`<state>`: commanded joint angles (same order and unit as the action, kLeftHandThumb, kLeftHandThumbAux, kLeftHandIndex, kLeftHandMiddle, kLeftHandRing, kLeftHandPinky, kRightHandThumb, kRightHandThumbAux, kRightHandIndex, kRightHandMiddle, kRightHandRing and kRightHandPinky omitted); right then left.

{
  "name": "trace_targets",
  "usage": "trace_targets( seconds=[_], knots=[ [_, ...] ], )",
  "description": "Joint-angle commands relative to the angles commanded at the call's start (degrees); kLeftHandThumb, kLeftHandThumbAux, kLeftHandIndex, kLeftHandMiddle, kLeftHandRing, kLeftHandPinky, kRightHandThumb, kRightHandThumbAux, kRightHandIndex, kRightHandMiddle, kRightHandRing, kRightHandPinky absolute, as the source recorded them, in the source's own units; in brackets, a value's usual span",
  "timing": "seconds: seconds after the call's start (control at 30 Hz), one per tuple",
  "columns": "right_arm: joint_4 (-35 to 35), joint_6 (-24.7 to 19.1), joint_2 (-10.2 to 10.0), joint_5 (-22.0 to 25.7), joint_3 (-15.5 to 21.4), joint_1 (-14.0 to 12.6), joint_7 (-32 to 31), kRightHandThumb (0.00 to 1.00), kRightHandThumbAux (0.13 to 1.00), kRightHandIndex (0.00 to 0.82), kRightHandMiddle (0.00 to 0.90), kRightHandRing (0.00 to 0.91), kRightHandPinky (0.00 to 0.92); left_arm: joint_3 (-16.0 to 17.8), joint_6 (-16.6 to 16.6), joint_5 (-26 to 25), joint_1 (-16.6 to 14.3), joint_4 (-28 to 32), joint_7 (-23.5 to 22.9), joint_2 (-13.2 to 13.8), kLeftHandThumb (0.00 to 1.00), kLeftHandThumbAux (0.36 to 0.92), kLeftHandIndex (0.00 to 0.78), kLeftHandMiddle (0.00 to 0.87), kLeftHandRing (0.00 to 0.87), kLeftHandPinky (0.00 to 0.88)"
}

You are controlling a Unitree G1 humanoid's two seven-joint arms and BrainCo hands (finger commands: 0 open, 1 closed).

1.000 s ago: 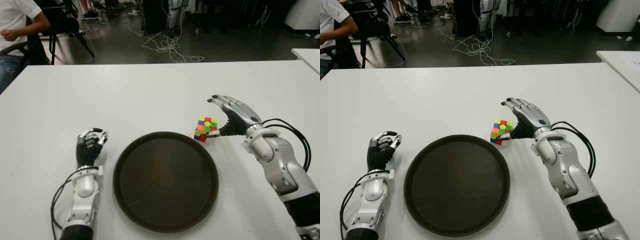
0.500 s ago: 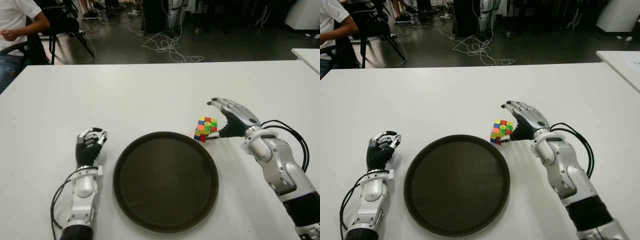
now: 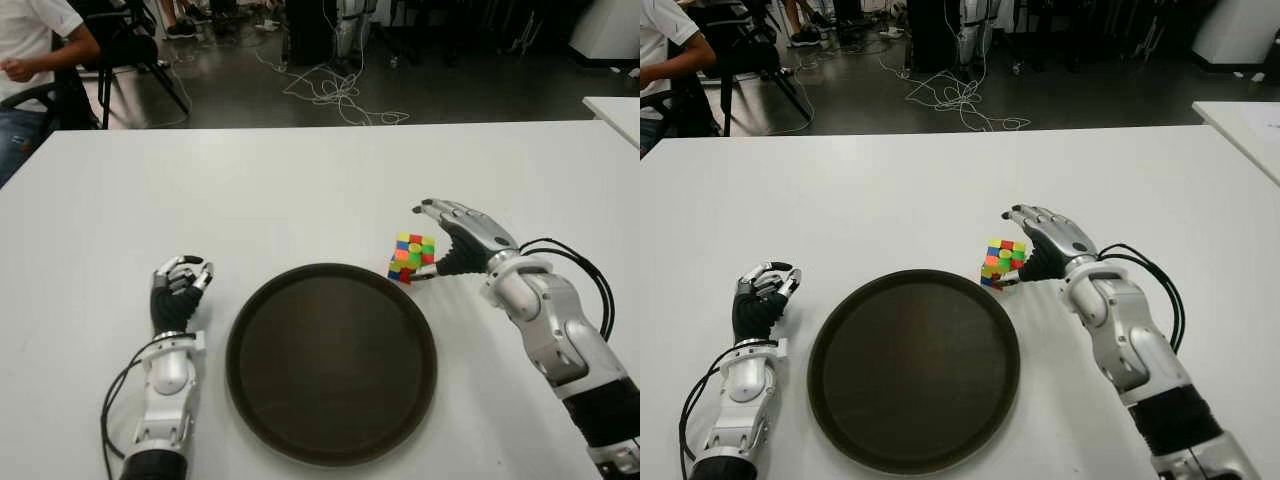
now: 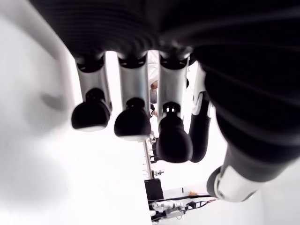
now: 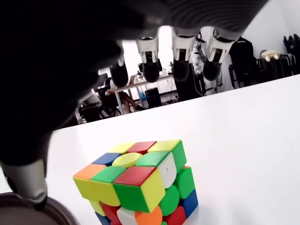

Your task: Pick up the Rubik's Cube and put it in the plate

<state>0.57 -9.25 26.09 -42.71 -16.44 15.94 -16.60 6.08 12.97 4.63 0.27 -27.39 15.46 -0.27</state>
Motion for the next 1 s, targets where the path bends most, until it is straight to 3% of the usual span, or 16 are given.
trace_targets(
  seconds=[1.0],
  knots=[
    [4.13, -1.72, -0.99, 0.6, -2.55, 3.66, -1.3, 0.0, 0.653, 0.0, 0.0, 0.0, 0.0, -0.3, 1.13, 0.02, -0.01, -0.44, -1.3, 0.42, 0.703, 0.708, 0.442, 0.806, 0.826, 0.811]
  ],
)
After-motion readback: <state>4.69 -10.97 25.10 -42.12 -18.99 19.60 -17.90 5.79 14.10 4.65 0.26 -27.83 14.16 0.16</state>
